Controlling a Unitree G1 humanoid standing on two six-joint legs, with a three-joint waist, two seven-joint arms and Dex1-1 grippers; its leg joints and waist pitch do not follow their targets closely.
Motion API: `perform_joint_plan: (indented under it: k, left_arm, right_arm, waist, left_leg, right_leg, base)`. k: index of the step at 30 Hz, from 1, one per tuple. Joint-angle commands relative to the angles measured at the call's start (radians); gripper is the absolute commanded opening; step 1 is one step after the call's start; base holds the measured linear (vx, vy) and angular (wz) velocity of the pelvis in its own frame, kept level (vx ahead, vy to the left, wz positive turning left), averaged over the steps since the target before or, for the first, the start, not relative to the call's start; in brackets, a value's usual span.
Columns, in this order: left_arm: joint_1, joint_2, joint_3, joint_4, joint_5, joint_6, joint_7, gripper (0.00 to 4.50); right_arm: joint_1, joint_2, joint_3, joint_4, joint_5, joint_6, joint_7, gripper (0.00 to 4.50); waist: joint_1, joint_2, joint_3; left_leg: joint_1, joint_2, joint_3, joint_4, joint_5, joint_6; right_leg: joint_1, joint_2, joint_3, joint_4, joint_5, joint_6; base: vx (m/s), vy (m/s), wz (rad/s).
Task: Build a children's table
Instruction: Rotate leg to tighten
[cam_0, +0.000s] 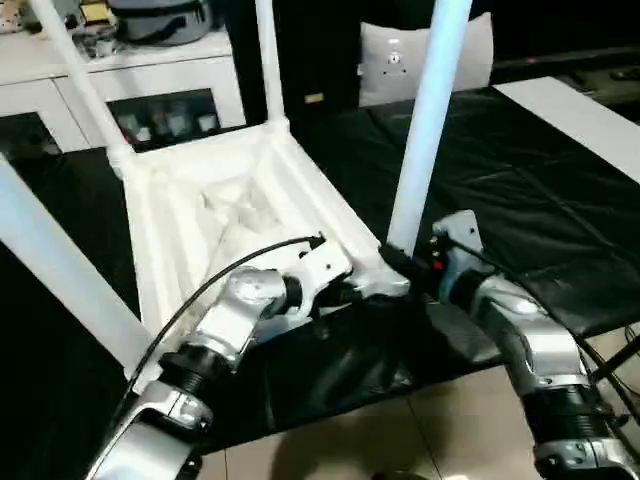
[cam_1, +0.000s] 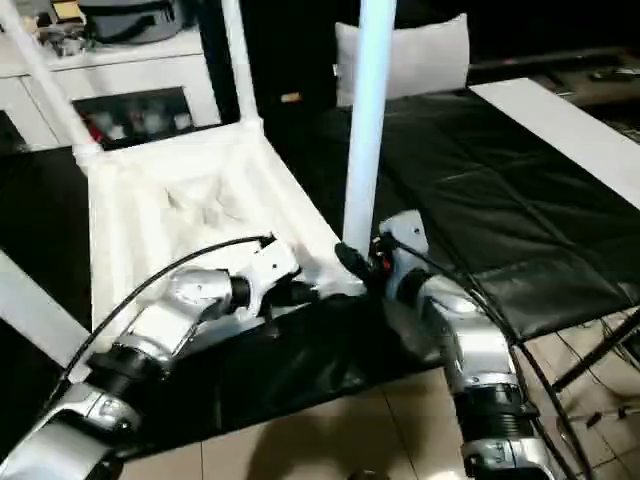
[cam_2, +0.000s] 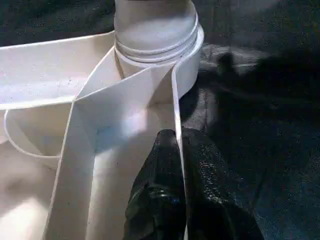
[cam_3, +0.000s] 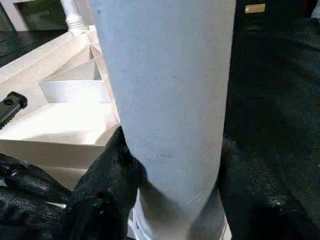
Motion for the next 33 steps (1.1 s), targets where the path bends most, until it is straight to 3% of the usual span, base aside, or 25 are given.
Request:
perform_joint_plan:
  k: [1,2,4,7,9,14,16,22,23,28,33]
  left_arm:
    - [-0.001,-0.059,-0.043,-0.065,-0.039,-0.032,-0.039,0.0]
    - [-0.001,-0.052,-0.042,-0.065,-0.035,-0.035,-0.041,0.0]
    - [-0.002,-0.024,-0.044,-0.062,-0.028,-0.055,-0.06,0.0]
    - [-0.004,0.022,-0.051,-0.054,-0.021,-0.092,-0.104,0.0]
    - [-0.005,0.059,-0.062,-0.045,-0.021,-0.142,-0.159,0.0]
    - [-0.013,0.108,-0.075,-0.031,-0.03,-0.201,-0.241,0.0]
    - [-0.022,0.138,-0.092,-0.016,-0.024,-0.23,-0.294,0.0]
    - [-0.046,0.202,-0.134,0.016,-0.024,-0.32,-0.44,0.0]
    - [-0.048,0.206,-0.138,0.016,-0.028,-0.325,-0.457,0.0]
    - [-0.046,0.211,-0.149,-0.002,-0.058,-0.323,-0.537,0.0]
    - [-0.048,0.215,-0.161,0.003,-0.075,-0.332,-0.583,0.0]
  right_arm:
    - [-0.003,0.025,0.03,0.0,0.015,0.001,0.02,2.76]
    - [0.003,0.02,0.024,-0.008,0.026,0.0,0.033,2.88]
    - [0.021,-0.015,0.022,-0.026,0.042,-0.027,0.099,3.09]
    - [0.045,-0.083,0.032,-0.043,0.055,-0.076,0.214,3.32]
    - [0.053,-0.129,0.033,-0.047,0.065,-0.102,0.293,3.61]
    - [0.066,-0.206,0.045,-0.073,0.081,-0.116,0.422,3.98]
    - [0.072,-0.247,0.061,-0.084,0.097,-0.12,0.502,3.98]
    - [0.065,-0.309,0.101,-0.071,0.116,-0.139,0.671,3.98]
    - [0.064,-0.313,0.106,-0.071,0.12,-0.137,0.686,3.82]
    - [0.061,-0.325,0.121,-0.065,0.139,-0.113,0.74,3.51]
    - [0.057,-0.332,0.135,-0.05,0.141,-0.109,0.78,3.01]
  waist:
    - [0.009,-0.018,-0.057]
    - [0.01,-0.019,-0.059]
    - [0.029,-0.015,-0.067]
    - [0.047,-0.009,-0.068]
    - [0.06,-0.01,-0.067]
    - [0.075,-0.011,-0.062]
    - [0.081,-0.014,-0.061]
    - [0.095,-0.018,-0.061]
    - [0.095,-0.025,-0.061]
    - [0.118,-0.021,-0.063]
    - [0.128,-0.022,-0.06]
  left_leg:
    - [-0.011,0.036,-0.021,-0.07,-0.115,0.102]
    - [-0.014,0.037,-0.021,-0.069,-0.099,0.107]
    - [-0.017,0.043,-0.022,-0.063,-0.017,0.14]
    - [-0.016,0.045,-0.019,-0.058,0.038,0.182]
    - [-0.012,0.046,-0.017,-0.059,0.022,0.188]
    - [-0.009,0.051,-0.017,-0.065,-0.021,0.159]
    - [-0.006,0.053,-0.016,-0.066,-0.033,0.146]
    - [-0.007,0.05,-0.013,-0.065,-0.037,0.148]
    - [-0.009,0.05,-0.013,-0.065,-0.036,0.149]
    - [-0.004,0.057,-0.013,-0.064,-0.008,0.139]
    - [-0.003,0.054,-0.01,-0.066,-0.034,0.127]
  right_leg:
    - [0.058,-0.073,0.059,-0.09,-0.402,-0.037]
    - [0.061,-0.074,0.062,-0.084,-0.375,-0.047]
    - [0.065,-0.075,0.068,-0.062,-0.254,-0.083]
    - [0.062,-0.077,0.071,-0.049,-0.161,-0.115]
    - [0.062,-0.076,0.071,-0.051,-0.182,-0.11]
    - [0.061,-0.076,0.072,-0.058,-0.257,-0.097]
    - [0.059,-0.076,0.074,-0.059,-0.266,-0.097]
    - [0.059,-0.078,0.075,-0.057,-0.279,-0.093]
    - [0.06,-0.078,0.075,-0.056,-0.283,-0.091]
    - [0.055,-0.08,0.079,-0.049,-0.268,-0.105]
    - [0.054,-0.081,0.08,-0.054,-0.305,-0.098]
  base:
    - [0.0,0.0,0.0]
    - [0.0,0.0,0.0]
    - [0.0,0.0,0.0]
    - [0.0,0.0,0.0]
    - [0.0,0.0,0.0]
    - [0.0,0.0,0.0]
    - [0.0,0.0,0.0]
    - [0.0,0.0,0.0]
    - [0.0,0.0,0.0]
    - [0.0,0.0,0.0]
    - [0.0,0.0,0.0]
